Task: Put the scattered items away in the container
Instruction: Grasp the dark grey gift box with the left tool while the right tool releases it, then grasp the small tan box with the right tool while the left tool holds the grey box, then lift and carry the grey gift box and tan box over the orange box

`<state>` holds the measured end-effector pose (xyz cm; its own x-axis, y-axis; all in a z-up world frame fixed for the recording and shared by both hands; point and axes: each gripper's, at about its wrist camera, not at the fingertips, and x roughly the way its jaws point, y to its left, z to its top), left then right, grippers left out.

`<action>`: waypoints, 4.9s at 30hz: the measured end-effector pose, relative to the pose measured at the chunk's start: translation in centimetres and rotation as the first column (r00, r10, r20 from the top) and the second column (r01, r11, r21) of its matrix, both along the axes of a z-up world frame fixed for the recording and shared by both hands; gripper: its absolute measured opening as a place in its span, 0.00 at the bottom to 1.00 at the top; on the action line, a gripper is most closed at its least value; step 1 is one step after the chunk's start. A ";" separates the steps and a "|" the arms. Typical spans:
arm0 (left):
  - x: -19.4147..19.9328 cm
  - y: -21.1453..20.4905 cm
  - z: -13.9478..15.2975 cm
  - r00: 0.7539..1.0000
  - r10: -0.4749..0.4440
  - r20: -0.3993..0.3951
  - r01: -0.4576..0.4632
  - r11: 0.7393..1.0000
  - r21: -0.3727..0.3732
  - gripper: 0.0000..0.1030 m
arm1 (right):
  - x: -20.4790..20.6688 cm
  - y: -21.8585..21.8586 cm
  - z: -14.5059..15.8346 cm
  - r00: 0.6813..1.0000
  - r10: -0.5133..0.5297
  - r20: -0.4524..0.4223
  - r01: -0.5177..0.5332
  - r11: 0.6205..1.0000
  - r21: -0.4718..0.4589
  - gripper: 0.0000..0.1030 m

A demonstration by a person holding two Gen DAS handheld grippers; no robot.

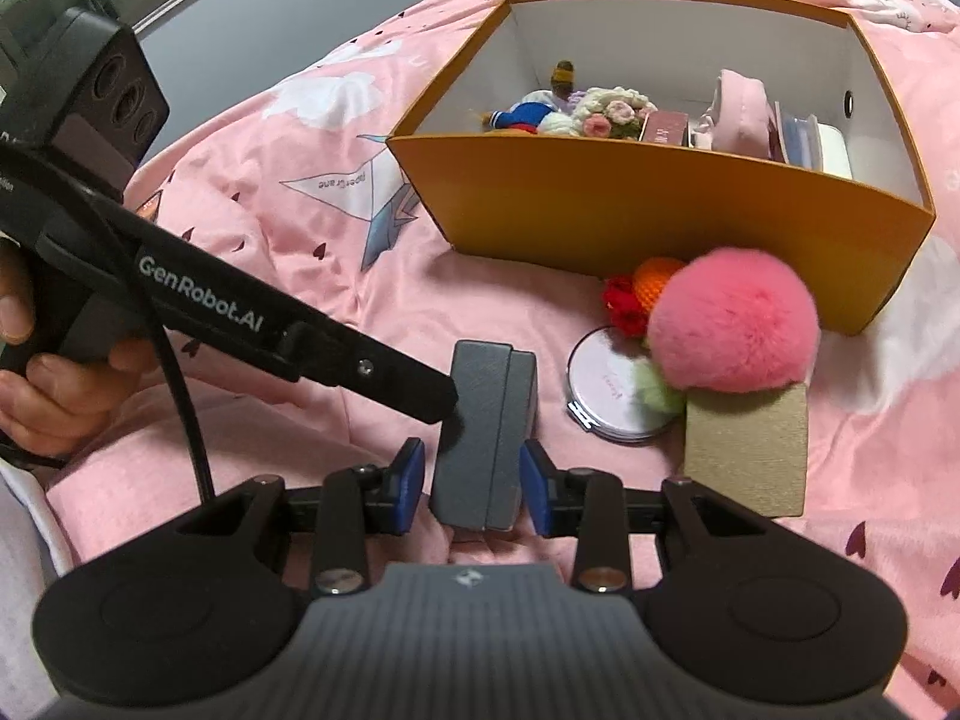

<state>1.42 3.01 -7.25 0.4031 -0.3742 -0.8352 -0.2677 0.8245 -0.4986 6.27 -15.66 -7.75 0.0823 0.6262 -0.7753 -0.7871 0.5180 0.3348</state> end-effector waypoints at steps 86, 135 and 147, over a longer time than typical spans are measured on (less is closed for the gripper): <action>0.7 2.3 -1.4 0.996 0.086 0.019 -0.088 0.990 0.113 0.44 | 4.7 -1.6 -0.4 0.975 -0.218 0.050 0.222 0.967 -0.125 0.31; -0.3 0.1 4.6 0.985 -0.024 0.171 -0.014 0.977 0.214 0.37 | 3.7 -3.0 4.7 0.987 -0.149 0.060 0.152 0.987 -0.051 0.46; 2.0 0.1 10.8 0.943 -0.078 0.324 -0.002 0.971 0.237 0.37 | 6.1 -3.0 10.9 0.968 -0.195 0.155 0.183 0.979 0.090 0.46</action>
